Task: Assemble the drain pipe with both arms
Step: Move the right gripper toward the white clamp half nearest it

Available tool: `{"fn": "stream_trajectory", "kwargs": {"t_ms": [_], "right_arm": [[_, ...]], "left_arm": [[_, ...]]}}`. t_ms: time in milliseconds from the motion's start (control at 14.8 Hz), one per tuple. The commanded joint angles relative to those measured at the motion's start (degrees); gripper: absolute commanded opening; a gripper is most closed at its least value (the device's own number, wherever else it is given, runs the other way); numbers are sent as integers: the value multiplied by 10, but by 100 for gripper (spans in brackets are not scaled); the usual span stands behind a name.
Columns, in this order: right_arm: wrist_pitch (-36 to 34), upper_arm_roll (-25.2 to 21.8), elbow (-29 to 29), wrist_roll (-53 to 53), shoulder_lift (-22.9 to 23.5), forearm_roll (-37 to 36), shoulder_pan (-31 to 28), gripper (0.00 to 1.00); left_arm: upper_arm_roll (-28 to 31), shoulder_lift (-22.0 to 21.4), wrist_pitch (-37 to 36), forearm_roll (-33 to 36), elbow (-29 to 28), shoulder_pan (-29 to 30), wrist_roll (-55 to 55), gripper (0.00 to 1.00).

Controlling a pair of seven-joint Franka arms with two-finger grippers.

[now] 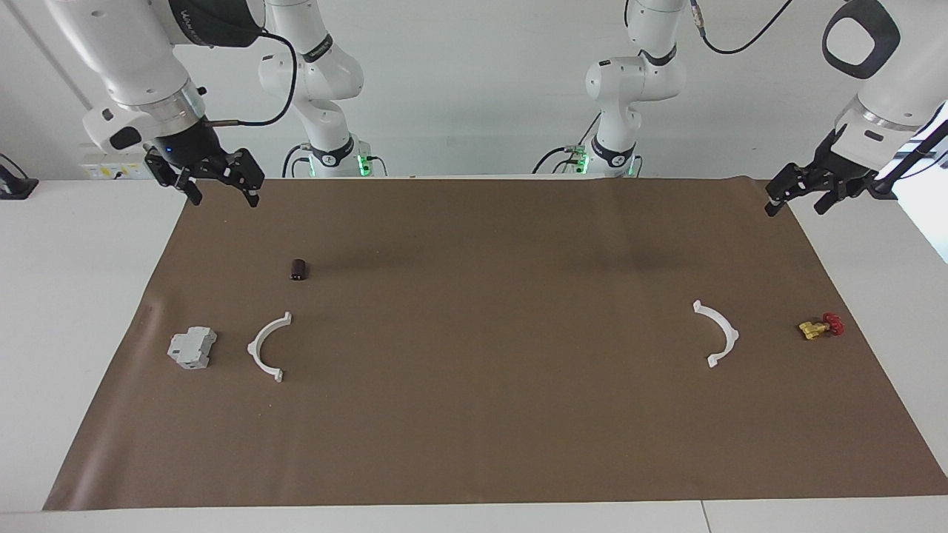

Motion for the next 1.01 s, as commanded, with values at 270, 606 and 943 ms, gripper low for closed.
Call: {"fn": "stream_trajectory", "kwargs": {"t_ms": [270, 606, 943], "right_arm": [[1, 6, -14, -2, -7, 8, -5, 100], [117, 6, -104, -10, -29, 9, -4, 100], [220, 6, -122, -79, 62, 9, -8, 100]], "left_arm": [[3, -1, -7, 0, 2, -4, 3, 100], [3, -1, -8, 0, 2, -4, 3, 100], [3, 0, -8, 0, 2, -4, 3, 100]]}}
